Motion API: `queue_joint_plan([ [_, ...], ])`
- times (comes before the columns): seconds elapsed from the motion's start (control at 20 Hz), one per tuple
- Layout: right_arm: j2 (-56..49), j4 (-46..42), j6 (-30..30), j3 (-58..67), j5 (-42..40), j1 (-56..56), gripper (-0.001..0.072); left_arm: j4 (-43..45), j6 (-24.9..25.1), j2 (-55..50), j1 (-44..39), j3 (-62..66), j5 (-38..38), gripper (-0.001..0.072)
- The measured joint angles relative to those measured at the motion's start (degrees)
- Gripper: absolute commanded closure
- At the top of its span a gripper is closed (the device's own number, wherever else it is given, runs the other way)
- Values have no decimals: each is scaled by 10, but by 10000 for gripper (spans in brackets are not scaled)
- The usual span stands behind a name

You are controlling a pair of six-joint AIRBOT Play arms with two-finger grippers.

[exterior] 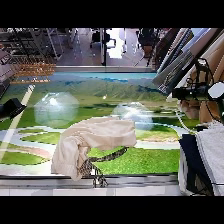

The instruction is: Fold the clothes and pants, and hang the long-sleeved shirts on hangers.

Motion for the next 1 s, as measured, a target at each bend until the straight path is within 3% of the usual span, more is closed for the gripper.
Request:
queue_joint_plan([
  [1.0,0,3,0,0,0,0,690,-27,0,0,0,0,28,680],
])
